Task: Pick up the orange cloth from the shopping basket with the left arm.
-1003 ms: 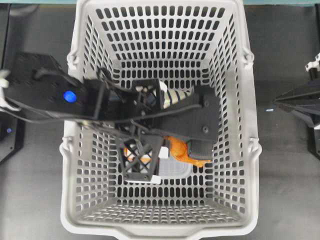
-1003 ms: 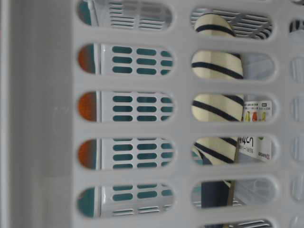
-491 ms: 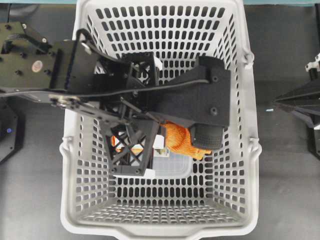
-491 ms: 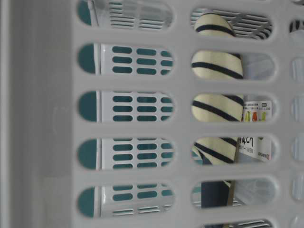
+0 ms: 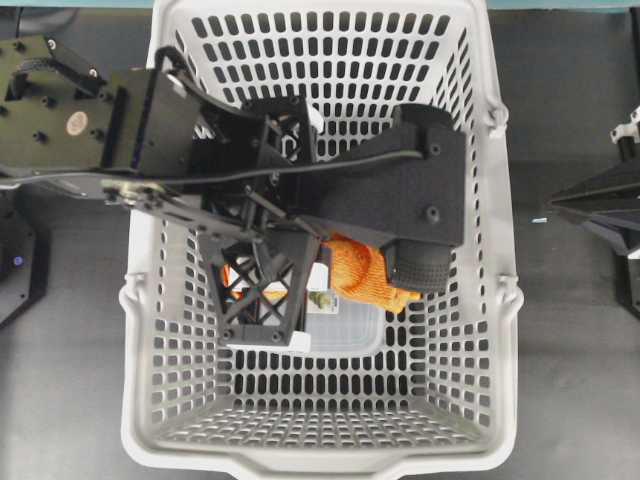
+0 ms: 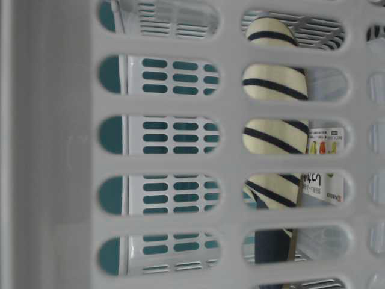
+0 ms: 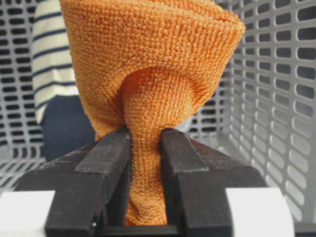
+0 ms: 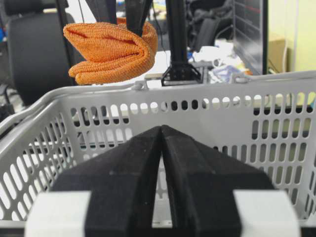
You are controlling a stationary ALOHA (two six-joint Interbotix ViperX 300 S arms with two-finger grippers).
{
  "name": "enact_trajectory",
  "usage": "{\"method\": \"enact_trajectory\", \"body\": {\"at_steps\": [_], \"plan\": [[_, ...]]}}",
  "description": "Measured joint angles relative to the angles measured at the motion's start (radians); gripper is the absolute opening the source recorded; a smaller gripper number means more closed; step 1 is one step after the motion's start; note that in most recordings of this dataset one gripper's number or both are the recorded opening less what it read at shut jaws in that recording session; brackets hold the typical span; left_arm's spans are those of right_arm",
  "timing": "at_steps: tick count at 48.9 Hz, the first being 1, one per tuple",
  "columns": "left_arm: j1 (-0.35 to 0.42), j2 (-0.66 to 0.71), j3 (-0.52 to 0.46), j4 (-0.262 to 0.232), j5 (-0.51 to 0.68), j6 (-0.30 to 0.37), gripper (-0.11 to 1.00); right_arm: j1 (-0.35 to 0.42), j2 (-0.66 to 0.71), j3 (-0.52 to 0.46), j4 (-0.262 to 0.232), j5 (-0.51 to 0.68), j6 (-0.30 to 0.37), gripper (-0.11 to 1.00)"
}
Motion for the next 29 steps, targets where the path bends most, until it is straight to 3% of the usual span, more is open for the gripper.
{"method": "enact_trajectory", "body": {"at_steps": [29], "plan": [[0.000, 0.003, 0.002, 0.000, 0.000, -0.002, 0.15, 0.002, 0.000, 0.006, 0.000, 0.000, 0.000, 0.00]]}}
